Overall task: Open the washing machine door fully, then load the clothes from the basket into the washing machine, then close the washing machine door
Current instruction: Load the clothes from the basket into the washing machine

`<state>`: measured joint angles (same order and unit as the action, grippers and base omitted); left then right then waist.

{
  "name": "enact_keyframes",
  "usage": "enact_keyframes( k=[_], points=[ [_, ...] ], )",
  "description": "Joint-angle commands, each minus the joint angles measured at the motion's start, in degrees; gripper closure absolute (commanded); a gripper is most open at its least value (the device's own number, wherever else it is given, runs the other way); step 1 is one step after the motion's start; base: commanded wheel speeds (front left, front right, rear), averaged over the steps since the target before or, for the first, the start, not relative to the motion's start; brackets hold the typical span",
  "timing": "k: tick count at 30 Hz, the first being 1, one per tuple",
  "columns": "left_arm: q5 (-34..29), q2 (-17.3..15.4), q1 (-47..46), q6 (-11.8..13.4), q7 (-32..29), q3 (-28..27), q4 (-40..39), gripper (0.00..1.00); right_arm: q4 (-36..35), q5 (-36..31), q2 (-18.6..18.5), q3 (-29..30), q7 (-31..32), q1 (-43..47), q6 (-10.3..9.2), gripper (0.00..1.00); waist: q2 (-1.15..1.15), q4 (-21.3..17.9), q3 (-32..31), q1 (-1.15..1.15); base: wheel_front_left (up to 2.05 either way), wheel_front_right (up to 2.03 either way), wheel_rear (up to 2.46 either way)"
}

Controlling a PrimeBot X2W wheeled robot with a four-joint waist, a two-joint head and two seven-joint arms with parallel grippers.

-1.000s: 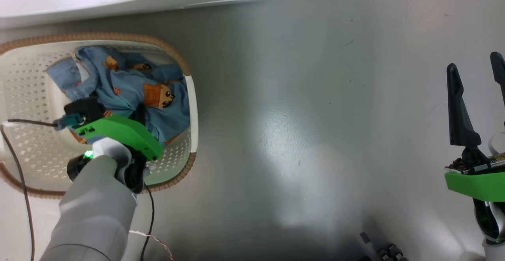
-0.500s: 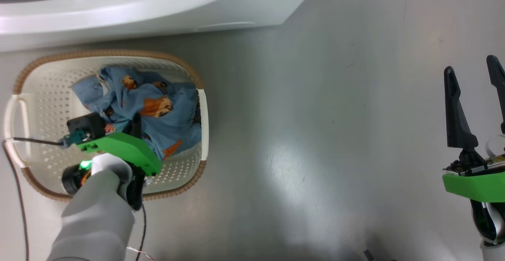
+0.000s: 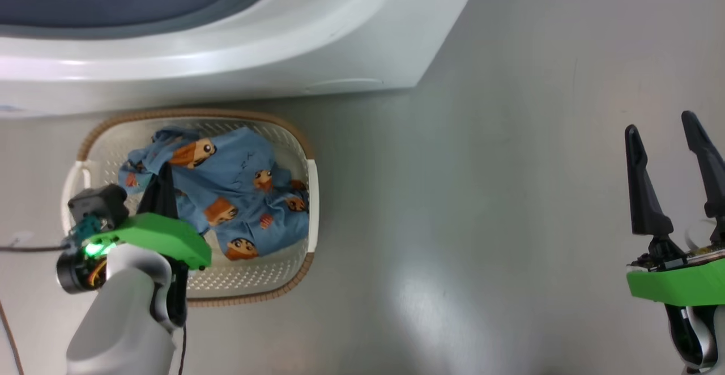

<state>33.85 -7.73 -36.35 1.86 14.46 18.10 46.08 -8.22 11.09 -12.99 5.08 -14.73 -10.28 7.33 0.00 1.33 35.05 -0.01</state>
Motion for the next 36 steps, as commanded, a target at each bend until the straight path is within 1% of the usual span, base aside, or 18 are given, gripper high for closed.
enact_keyframes(
  k=[1, 7, 11, 16, 25, 31, 36],
  points=[
    [-0.82, -2.51, 1.82, 0.72, 0.53, -1.91, -1.53, 1.0, -1.07, 0.02, -0.48, -1.03, -0.27, 1.86, 0.16, 0.0, 0.0, 0.69, -2.52, 0.01, 0.0, 0.0, 0.0],
    [-7.44, -2.14, 8.31, 1.47, 0.53, -6.93, -12.99, 1.0, 0.08, 0.07, -0.19, -1.61, -0.27, 3.64, 0.16, 0.0, 0.0, 1.19, -7.51, 0.01, 0.0, 0.0, 0.0],
    [-10.91, -1.34, 12.48, 0.36, 0.53, -10.12, -21.49, 1.0, 1.21, 0.71, 0.09, -1.88, -0.27, 4.71, 0.16, 0.0, 0.0, 1.26, -10.77, 0.01, 0.0, 0.0, 0.0],
    [-14.72, -0.62, 17.45, -0.41, 0.53, -12.55, -28.32, 1.0, 2.74, 0.75, 0.07, -2.86, -0.27, 6.01, 0.16, 0.0, 0.0, 1.28, -15.11, 0.01, 0.0, 0.0, 0.0],
    [-18.63, -0.9, 25.54, -0.64, 0.53, -13.57, -34.81, 1.0, 4.51, 1.21, 2.21, -3.79, -0.27, 9.32, 0.16, 0.0, 0.0, 1.03, -23.28, 0.01, 0.0, 0.0, 0.0],
    [-19.13, -1.6, 30.63, -0.26, -0.04, -13.11, -37.71, 1.0, 5.51, 1.24, 3.98, -5.33, -0.27, 11.63, 0.16, 0.0, 0.0, 0.96, -28.03, 0.01, 0.0, 0.0, 0.0],
    [-19.1, -2.04, 33.29, -0.18, -1.5, -12.44, -40.13, 1.0, 5.84, 1.32, 4.94, -6.73, -0.27, 12.52, 0.16, 0.0, 0.0, 1.36, -30.26, 0.01, 0.0, 0.0, 0.0]
  ],
)
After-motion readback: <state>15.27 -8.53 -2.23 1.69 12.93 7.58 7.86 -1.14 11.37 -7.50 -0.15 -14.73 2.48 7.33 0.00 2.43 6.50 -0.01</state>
